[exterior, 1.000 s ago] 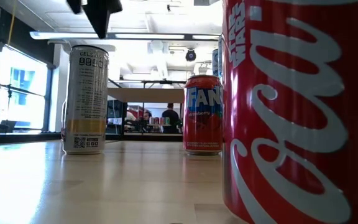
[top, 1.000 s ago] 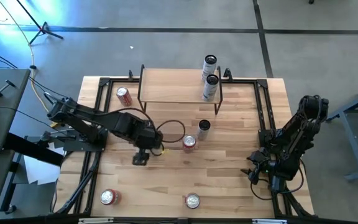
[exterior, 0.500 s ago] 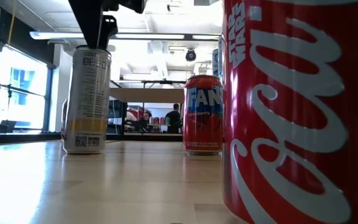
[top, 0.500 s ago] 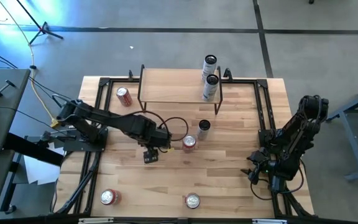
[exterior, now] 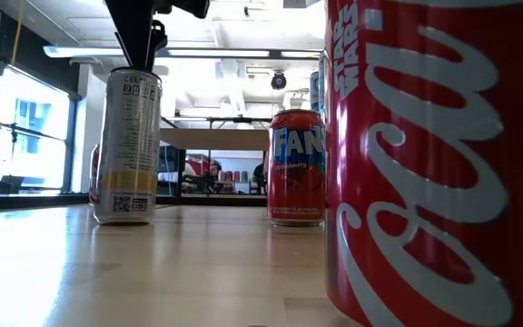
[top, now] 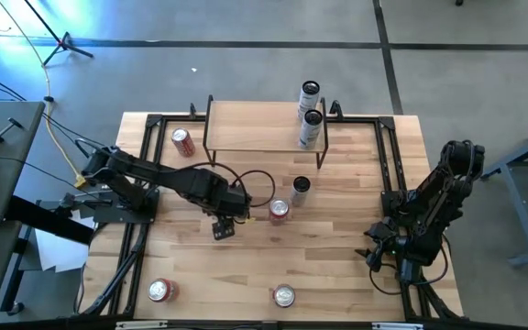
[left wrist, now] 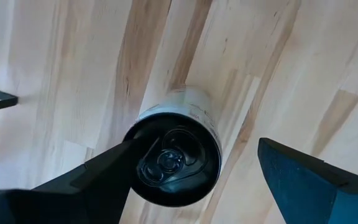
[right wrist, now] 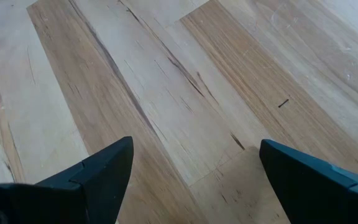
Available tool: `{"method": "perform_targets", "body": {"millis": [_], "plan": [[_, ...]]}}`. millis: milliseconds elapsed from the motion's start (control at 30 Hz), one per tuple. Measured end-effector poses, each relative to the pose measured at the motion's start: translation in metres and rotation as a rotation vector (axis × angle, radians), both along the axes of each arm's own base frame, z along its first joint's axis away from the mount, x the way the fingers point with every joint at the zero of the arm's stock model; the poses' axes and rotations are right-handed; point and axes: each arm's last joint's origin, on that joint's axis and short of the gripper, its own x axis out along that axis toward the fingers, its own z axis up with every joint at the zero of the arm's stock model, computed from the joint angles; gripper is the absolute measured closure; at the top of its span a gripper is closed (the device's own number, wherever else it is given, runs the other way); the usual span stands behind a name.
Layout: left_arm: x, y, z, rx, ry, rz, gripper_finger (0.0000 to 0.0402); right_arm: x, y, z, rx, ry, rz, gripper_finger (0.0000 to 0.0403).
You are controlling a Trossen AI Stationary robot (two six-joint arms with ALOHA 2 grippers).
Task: Place canned beverage on shelf
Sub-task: Put the left white yellow soda can on the shelf
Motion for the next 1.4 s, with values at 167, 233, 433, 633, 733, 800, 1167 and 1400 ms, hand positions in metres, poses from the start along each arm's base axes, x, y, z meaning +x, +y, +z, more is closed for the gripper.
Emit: {"method": "perform_targets", "body": {"millis": [167, 233, 433, 633, 733, 800, 1167, 1400], "plan": [[0.001, -0.004, 0.011, 0.002, -0.027, 0.004, 0.008, 0.0, 0.0, 0.0, 0.0, 0.0, 0.0, 0.0064], [0.0, -0.005, 0.014, 0.017, -0.035, 0.003, 0.008, 0.0, 0.0, 0.0, 0.0, 0.0, 0.0, 0.0064], [-0.004, -0.005, 0.014, 0.037, 0.006, 0.0, 0.008, 0.0, 0.0, 0.0, 0.0, 0.001, 0.0, 0.0064], [-0.002, 0.004, 0.006, 0.016, 0.024, 0.028, 0.008, 0.0, 0.0, 0.0, 0.0, 0.001, 0.0, 0.0064], [0.0, 0.007, -0.003, -0.012, 0.015, 0.04, 0.008, 0.0, 0.0, 0.0, 0.0, 0.001, 0.0, 0.0064], [0.001, 0.009, -0.008, -0.014, 0.017, 0.045, 0.008, 0.0, 0.0, 0.0, 0.0, 0.002, 0.0, 0.0064], [-0.001, 0.011, -0.019, -0.046, 0.047, 0.051, 0.011, 0.0, 0.0, 0.0, 0.0, 0.003, 0.0, 0.0064], [-0.001, 0.01, -0.018, -0.077, 0.051, 0.025, 0.0187, 0.0, 0.0, 0.0, 0.0, 0.003, 0.0, 0.0064]]}}
